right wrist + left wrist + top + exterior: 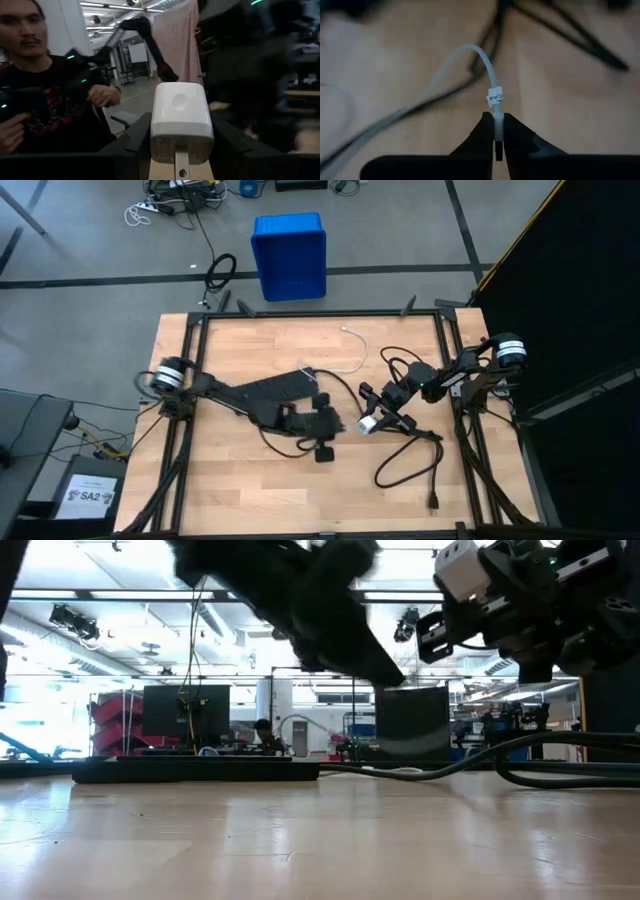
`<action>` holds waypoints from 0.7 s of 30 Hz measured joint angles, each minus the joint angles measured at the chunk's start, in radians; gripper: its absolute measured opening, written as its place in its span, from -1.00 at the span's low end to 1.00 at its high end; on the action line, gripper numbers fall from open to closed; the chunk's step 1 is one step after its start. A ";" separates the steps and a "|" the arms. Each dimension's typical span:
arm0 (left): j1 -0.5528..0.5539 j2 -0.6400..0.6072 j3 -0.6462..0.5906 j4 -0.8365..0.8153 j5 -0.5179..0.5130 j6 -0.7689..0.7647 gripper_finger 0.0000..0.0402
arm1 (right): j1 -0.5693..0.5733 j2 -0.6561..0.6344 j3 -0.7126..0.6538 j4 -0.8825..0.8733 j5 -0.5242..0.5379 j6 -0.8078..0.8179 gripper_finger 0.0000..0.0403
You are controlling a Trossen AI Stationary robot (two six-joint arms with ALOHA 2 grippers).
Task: Insert USB
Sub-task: Insert the white charger cable into the white charger adapter
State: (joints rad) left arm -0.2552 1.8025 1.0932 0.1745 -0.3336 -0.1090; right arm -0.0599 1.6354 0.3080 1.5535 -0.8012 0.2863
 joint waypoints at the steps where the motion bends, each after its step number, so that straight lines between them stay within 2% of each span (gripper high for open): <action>1: 0.002 -0.044 -0.056 0.074 -0.010 -0.008 -0.99 | 0.001 -0.011 0.000 -0.003 0.000 0.000 -0.43; 4: 0.014 -0.153 -0.261 0.386 -0.048 -0.060 -0.99 | 0.013 -0.042 -0.002 -0.002 0.005 -0.010 -0.43; 7: 0.030 -0.194 -0.471 0.855 -0.119 -0.104 -0.99 | 0.030 -0.058 -0.002 -0.001 0.054 -0.051 -0.43; 10: 0.039 -0.172 -0.612 1.326 -0.168 -0.099 -1.00 | 0.045 -0.053 -0.002 -0.003 0.172 -0.118 -0.43; 11: 0.039 -0.155 -0.639 1.402 -0.181 -0.087 -1.00 | 0.049 -0.051 -0.002 -0.011 0.232 -0.142 -0.43; 13: 0.041 -0.152 -0.639 1.385 -0.230 -0.052 -1.00 | 0.063 -0.051 0.007 -0.052 0.366 -0.196 -0.43; 16: 0.044 -0.117 -0.589 1.398 -0.208 0.000 -1.00 | 0.084 -0.050 0.043 -0.123 0.524 -0.258 -0.43; 21: 0.047 -0.060 -0.482 1.391 -0.114 0.128 -1.00 | 0.123 -0.030 0.133 -0.205 0.657 -0.336 -0.43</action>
State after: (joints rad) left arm -0.2080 1.7429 0.6115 1.5651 -0.4478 0.0194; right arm 0.0633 1.6049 0.4413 1.3489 -0.1444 -0.0495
